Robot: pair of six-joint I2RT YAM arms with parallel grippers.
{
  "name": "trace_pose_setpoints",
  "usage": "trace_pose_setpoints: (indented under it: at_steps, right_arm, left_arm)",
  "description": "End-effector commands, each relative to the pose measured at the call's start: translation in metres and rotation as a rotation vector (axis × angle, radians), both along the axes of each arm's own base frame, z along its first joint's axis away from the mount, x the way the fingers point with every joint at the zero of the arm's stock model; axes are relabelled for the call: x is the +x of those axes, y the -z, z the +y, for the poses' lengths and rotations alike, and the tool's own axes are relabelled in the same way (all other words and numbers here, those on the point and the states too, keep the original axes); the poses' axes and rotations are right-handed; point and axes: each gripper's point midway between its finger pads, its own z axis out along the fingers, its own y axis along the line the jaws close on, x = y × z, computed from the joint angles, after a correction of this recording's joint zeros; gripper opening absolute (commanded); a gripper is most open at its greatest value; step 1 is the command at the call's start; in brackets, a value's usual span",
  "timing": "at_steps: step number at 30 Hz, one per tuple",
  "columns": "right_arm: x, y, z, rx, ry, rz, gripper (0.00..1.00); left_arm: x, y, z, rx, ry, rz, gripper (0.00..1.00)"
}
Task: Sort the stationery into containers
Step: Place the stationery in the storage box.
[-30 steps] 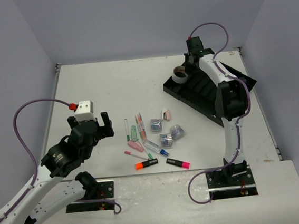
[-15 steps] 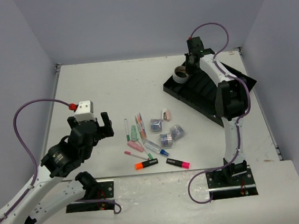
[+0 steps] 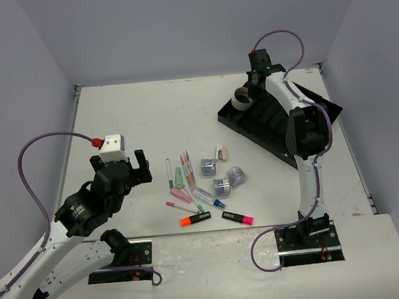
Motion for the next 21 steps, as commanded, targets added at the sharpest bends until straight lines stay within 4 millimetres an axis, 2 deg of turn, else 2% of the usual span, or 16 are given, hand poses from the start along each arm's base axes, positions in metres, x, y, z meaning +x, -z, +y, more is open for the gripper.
trace_pose_setpoints:
  at_steps: [1, 13, 21]
  right_arm:
    - [0.0028, -0.0009, -0.0099, -0.049, 0.002, 0.010, 0.00]
    - [0.0033, -0.0027, -0.0164, -0.092, 0.011, 0.013, 0.00]
    - [-0.0010, 0.0057, -0.0186, -0.113, -0.008, 0.057, 0.00]
  left_arm:
    - [0.0053, -0.0091, -0.0028, -0.014, 0.000, -0.042, 1.00]
    - [0.0053, -0.0082, -0.0026, -0.011, -0.001, -0.040, 1.00]
    - [0.0054, -0.0082, -0.0028, -0.011, -0.001, -0.039, 1.00]
